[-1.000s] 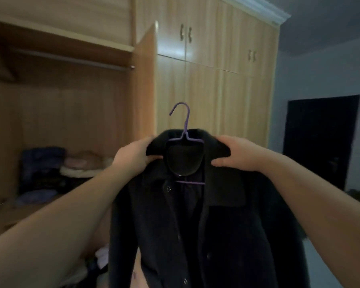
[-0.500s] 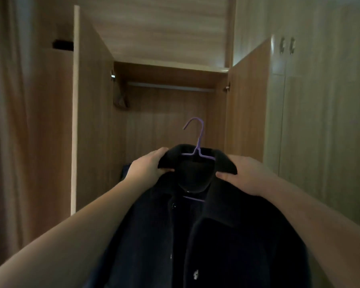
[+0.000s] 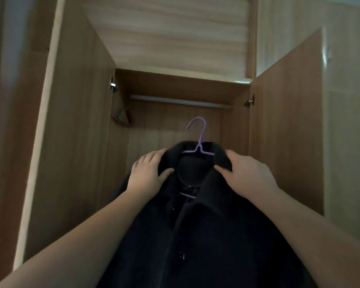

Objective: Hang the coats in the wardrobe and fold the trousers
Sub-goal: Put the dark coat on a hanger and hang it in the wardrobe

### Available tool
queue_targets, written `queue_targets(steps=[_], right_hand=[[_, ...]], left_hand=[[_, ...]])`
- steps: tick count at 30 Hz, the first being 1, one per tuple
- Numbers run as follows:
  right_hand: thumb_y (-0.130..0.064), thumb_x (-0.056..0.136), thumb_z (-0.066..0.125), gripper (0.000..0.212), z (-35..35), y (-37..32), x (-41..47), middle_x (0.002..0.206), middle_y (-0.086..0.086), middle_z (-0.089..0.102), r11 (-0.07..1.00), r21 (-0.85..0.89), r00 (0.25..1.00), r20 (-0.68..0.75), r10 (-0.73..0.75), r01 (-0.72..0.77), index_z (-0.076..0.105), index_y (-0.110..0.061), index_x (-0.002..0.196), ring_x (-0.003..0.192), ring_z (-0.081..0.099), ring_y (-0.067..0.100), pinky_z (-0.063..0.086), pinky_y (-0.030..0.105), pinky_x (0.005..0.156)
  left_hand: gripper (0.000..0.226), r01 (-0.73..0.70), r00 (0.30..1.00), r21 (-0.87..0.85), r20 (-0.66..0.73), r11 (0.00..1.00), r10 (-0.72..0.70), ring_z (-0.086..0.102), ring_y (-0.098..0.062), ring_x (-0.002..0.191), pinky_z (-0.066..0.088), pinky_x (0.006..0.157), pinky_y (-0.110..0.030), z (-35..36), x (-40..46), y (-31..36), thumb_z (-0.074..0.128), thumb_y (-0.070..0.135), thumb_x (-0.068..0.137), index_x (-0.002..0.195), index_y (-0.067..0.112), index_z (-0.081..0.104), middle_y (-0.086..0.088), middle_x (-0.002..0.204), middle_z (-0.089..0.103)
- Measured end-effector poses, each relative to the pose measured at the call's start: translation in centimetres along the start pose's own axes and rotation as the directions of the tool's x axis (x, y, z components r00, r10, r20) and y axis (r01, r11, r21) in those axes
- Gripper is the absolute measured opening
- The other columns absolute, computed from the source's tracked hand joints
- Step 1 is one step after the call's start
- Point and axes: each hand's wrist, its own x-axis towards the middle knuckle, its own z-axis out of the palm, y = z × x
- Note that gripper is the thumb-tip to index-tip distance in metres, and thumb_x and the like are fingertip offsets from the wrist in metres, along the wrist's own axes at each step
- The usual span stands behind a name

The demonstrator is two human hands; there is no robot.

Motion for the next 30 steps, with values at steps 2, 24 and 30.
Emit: queue_targets(steps=[2, 24, 30], right_hand=[[-0.059, 0.097, 0.044, 0.044, 1.7, 1.8, 3.7, 0.096, -0.007, 0.066, 1.0, -0.018, 1.0, -0.011, -0.005, 0.005, 0.045, -0.036, 0.134, 0.085, 0.066, 0.02, 0.046, 0.033, 0.064], [-0.048, 0.097, 0.049, 0.023, 16.6, 18.6, 34.7, 0.08, -0.008, 0.06, 0.908, -0.253, 0.93, -0.244, 0.274, -0.334, 0.053, -0.028, 0.108, 0.073, 0.062, 0.018, 0.056, 0.037, 0.07], [-0.047, 0.096, 0.047, 0.025, 17.0, 21.3, 42.0, 0.082, -0.004, 0.057, 0.857, -0.347, 0.902, -0.342, 0.262, -0.381, 0.052, -0.027, 0.111, 0.079, 0.063, 0.025, 0.054, 0.039, 0.071]], left_hand=[[0.061, 0.026, 1.0, -0.024, -0.005, 0.999, -0.026, 0.038, -0.019, 0.137, 0.035, 0.111, -0.043, 2.4, 2.2, -0.7, 0.047, 0.057, 0.094, 0.148, 0.035, 0.031, 0.008, 0.148, 0.042], [0.058, -0.228, 0.974, -0.355, -0.07, 0.907, 0.217, -0.009, -0.002, 0.149, 0.01, 0.122, -0.034, 28.7, 28.0, -9.2, 0.019, 0.065, 0.089, 0.145, 0.056, 0.005, 0.027, 0.156, -0.005], [0.081, -0.2, 0.98, -0.189, -0.022, 0.961, 0.199, -0.004, -0.016, 0.152, 0.009, 0.122, -0.042, 36.0, 35.7, -12.0, 0.0, 0.072, 0.077, 0.153, 0.044, 0.003, 0.01, 0.165, 0.0]])
